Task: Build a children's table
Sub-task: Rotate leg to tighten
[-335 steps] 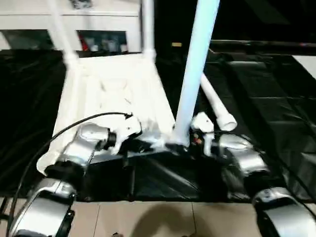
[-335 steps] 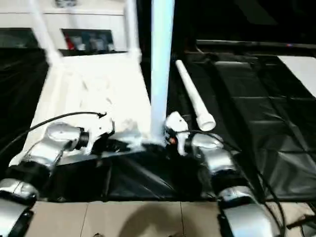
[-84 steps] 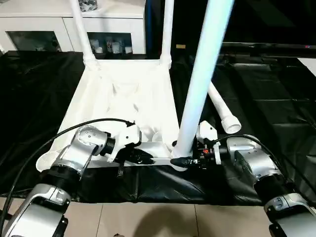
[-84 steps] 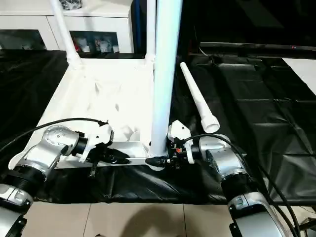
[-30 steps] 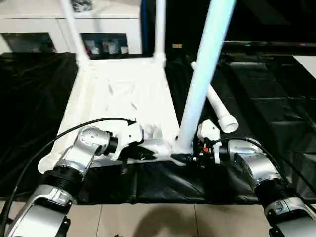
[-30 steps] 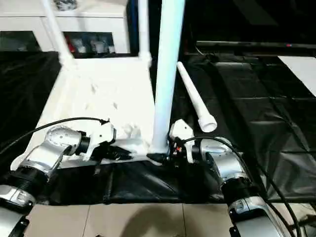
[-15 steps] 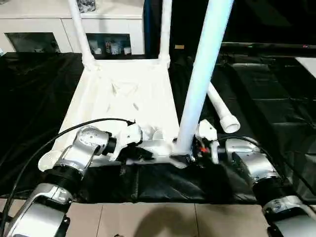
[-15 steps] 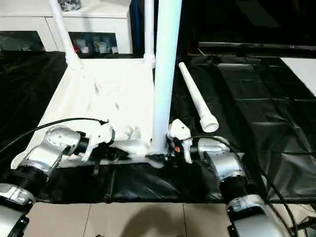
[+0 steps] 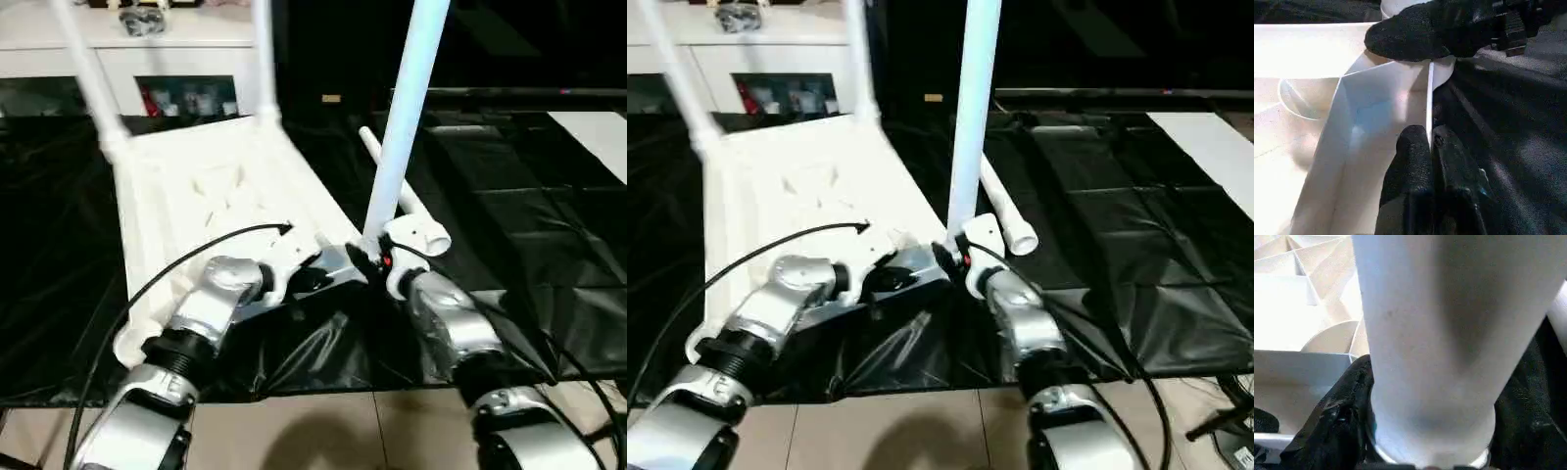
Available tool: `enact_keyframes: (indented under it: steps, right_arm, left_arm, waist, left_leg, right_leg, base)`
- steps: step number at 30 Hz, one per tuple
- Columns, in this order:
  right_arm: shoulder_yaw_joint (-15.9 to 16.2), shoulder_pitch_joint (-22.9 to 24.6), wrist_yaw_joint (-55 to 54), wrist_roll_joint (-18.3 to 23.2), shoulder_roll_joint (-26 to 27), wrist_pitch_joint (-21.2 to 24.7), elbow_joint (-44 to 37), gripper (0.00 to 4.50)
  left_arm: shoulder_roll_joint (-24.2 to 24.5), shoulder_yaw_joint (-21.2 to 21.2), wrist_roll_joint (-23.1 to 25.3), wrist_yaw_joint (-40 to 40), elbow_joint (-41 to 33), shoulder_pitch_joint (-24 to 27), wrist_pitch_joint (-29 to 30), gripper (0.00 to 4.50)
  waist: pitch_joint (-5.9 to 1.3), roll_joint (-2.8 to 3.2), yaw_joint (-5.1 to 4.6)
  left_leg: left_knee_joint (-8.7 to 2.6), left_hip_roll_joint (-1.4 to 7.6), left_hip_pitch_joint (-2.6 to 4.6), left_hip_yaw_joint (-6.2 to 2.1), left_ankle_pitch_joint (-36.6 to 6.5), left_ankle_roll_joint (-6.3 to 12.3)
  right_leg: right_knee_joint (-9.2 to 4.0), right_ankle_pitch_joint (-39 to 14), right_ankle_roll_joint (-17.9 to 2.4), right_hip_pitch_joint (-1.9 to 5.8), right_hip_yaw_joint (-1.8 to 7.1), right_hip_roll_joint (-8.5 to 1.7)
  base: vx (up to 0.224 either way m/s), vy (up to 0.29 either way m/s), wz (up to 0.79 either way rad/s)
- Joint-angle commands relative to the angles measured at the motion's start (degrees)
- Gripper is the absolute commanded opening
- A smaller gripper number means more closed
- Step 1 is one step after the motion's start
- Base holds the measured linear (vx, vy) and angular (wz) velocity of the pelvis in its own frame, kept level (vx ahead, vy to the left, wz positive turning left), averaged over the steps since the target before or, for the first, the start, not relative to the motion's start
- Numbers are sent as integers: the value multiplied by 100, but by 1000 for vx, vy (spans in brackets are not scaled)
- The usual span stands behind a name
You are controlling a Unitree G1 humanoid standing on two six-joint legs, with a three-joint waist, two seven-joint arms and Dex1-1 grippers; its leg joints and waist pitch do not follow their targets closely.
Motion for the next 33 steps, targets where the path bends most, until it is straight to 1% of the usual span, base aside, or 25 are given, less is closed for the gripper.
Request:
enact_keyframes:
  steps: [1, 2, 3, 4, 8, 9, 10, 11, 12, 13, 14, 15, 16, 18, 20, 22, 23, 25, 26, 27, 29, 30, 31, 32, 33]
  right_arm:
    - [333, 2, 434, -94, 294, 103, 175, 344]
    - [329, 2, 449, -91, 282, 102, 169, 347]
    - [330, 2, 466, -92, 268, 96, 162, 362]
    - [351, 18, 681, -106, 86, -4, 53, 386]
    - [353, 171, 1402, 23, -411, -29, -342, 386]
    - [354, 204, 1512, 48, -487, -28, -414, 386]
    - [335, 298, 1783, 169, -673, 0, -617, 386]
    - [328, 329, 1867, 209, -732, 8, -682, 386]
    - [316, 406, 2095, 316, -851, 39, -846, 386]
    - [326, 495, 2377, 413, -985, 40, -1018, 386]
    - [343, 564, 2607, 479, -1090, 35, -1148, 386]
    - [369, 636, 2877, 528, -1229, 53, -1270, 386]
    - [383, 670, 3014, 544, -1300, 63, -1322, 386]
    - [421, 745, 3349, 583, -1459, 54, -1443, 386]
    - [521, 977, 4105, 756, -1909, 154, -1928, 386]
    - [513, 1022, 4204, 794, -2017, 192, -2032, 386]
    - [495, 1063, 4272, 839, -2122, 229, -2131, 386]
    - [429, 1113, 4307, 878, -2273, 263, -2243, 386]
    - [373, 1121, 4268, 864, -2333, 242, -2269, 386]
    - [360, 1119, 4256, 865, -2335, 237, -2269, 386]
    - [308, 1108, 4217, 873, -2332, 230, -2273, 386]
    - [291, 1093, 4204, 869, -2323, 220, -2265, 386]
    - [292, 1083, 4217, 867, -2326, 236, -2281, 386]
    - [311, 1077, 4236, 853, -2334, 254, -2300, 386]
    - [361, 1075, 4246, 794, -2353, 235, -2320, 386]
  left_arm:
    - [-264, -294, -17, -14, -42, 20, -114, 0]
    - [-255, -293, -17, -24, -44, 22, -125, 0]
    - [-245, -292, -16, -32, -44, 23, -128, 0]
    - [-123, -282, 2, -97, -49, 40, -159, 0]
    - [81, -224, 42, -108, -49, 74, -120, 0]
    - [102, -217, 44, -112, -43, 76, -118, 0]
    - [150, -199, 60, -109, -60, 91, -105, 0]
    - [165, -194, 65, -107, -68, 97, -99, 0]
    - [200, -190, 47, -175, -89, 115, -107, 0]
    - [246, -199, 29, -274, -107, 135, -164, 0]
    - [286, -212, 13, -365, -116, 151, -236, 0]
    - [344, -230, -22, -523, -127, 174, -328, 0]
    - [376, -241, -42, -611, -132, 186, -380, 0]
    - [466, -288, -61, -784, -135, 198, -499, 0]
    - [666, -332, 1, -897, -25, 129, -533, 0]
    - [692, -317, 13, -873, 25, 94, -524, 0]
    - [712, -302, 17, -866, 46, 72, -519, 0]
    - [737, -282, 3, -888, 47, 58, -531, 0]
    - [772, -307, -41, -1030, 20, 77, -641, 0]
    - [780, -313, -49, -1063, 12, 85, -671, 0]
    - [819, -346, -96, -1228, -24, 123, -791, 0]
    - [853, -377, -125, -1362, -55, 152, -868, 0]
    - [890, -414, -167, -1513, -72, 174, -959, 0]
    - [918, -445, -175, -1588, -76, 181, -970, 0]
    - [938, -470, -129, -1549, -52, 167, -959, 0]
  waist:
    - [-227, -15, -21]
    - [-239, -8, -24]
    - [-247, -5, -24]
    - [-256, -5, -15]
    - [-276, 3, 8]
    - [-275, -3, 13]
    - [-287, -22, 51]
    - [-291, -29, 63]
    - [-300, -6, 83]
    - [-305, 7, 89]
    - [-320, -16, 98]
    - [-318, 15, 115]
    - [-333, 0, 121]
    - [-344, 3, 137]
    - [-334, 7, 172]
    - [-324, -9, 180]
    - [-313, -1, 177]
    - [-303, -11, 164]
    - [-306, 7, 154]
    - [-309, 0, 149]
    - [-318, 6, 149]
    - [-330, 42, 152]
    - [-341, 28, 149]
    - [-357, 32, 167]
    - [-359, 11, 165]
  left_leg:
    - [-480, 107, 24, -89, -2332, 121]
    - [-488, 112, 6, -93, -2299, 130]
    - [-496, 123, -6, -92, -2232, 130]
    - [-494, 127, -3, -84, -2214, 147]
    - [-478, 143, -15, -48, -1945, 251]
    - [-476, 147, -17, -42, -1906, 276]
    - [-447, 147, 1, -9, -1750, 377]
    - [-439, 143, -12, -4, -1657, 412]
    - [-437, 137, -49, -10, -1435, 463]
    - [-432, 144, -57, -9, -1359, 485]
    - [-415, 140, -63, -3, -1237, 545]
    - [-413, 136, -78, -8, -1145, 586]
    - [-401, 138, -81, -6, -1085, 629]
    - [-384, 139, -104, -4, -940, 682]
    - [-385, 151, -88, -3, -964, 746]
    - [-388, 160, -86, -8, -984, 758]
    - [-396, 157, -85, -5, -1056, 743]
    - [-405, 161, -78, -13, -1255, 619]
    - [-413, 162, -76, -20, -1289, 577]
    - [-412, 160, -75, -20, -1299, 562]
    - [-404, 150, -77, -19, -1261, 545]
    - [-398, 148, -73, -20, -1200, 542]
    - [-387, 149, -75, -14, -1087, 566]
    - [-377, 149, -81, -14, -951, 607]
    - [-372, 148, -87, -10, -889, 639]
  right_leg:
    - [-594, -2951, -648, 105, 210, -289]
    - [-578, -2809, -686, 127, 215, -291]
    - [-555, -2604, -748, 138, 224, -287]
    - [-537, -2428, -817, 147, 228, -282]
    - [-472, -1815, -1074, 177, 256, -280]
    - [-474, -1760, -1095, 185, 257, -280]
    - [-460, -1555, -1179, 181, 269, -276]
    - [-452, -1486, -1190, 201, 269, -276]
    - [-429, -1357, -1196, 247, 266, -283]
    - [-418, -1283, -1210, 245, 268, -289]
    - [-402, -1133, -1244, 251, 264, -284]
    - [-386, -1045, -1266, 265, 260, -281]
    - [-383, -982, -1284, 269, 254, -279]
    - [-366, -843, -1308, 274, 247, -274]
    - [-366, -836, -1328, 273, 241, -270]
    - [-357, -833, -1339, 270, 235, -266]
    - [-375, -953, -1324, 261, 228, -263]
    - [-412, -1334, -1235, 255, 230, -277]
    - [-421, -1398, -1210, 250, 232, -276]
    - [-421, -1404, -1208, 247, 232, -274]
    - [-416, -1350, -1218, 249, 236, -276]
    - [-402, -1246, -1238, 250, 236, -274]
    - [-381, -1002, -1297, 254, 239, -267]
    - [-345, -744, -1368, 268, 238, -267]
    - [-331, -619, -1397, 270, 237, -258]
  base:
    - [0, 0, 0]
    - [0, 0, 0]
    - [0, 0, 0]
    - [0, 0, 0]
    - [0, 0, 0]
    - [0, 0, 0]
    - [0, 0, 0]
    - [0, 0, 0]
    - [0, 0, 0]
    - [0, 0, 0]
    - [0, 0, 0]
    - [0, 0, 0]
    - [0, 0, 0]
    - [0, 0, 0]
    - [0, 0, 0]
    - [0, 0, 0]
    - [0, 0, 0]
    - [0, 0, 0]
    - [0, 0, 0]
    - [0, 0, 0]
    - [0, 0, 0]
    - [0, 0, 0]
    - [0, 0, 0]
    - [0, 0, 0]
    - [0, 0, 0]
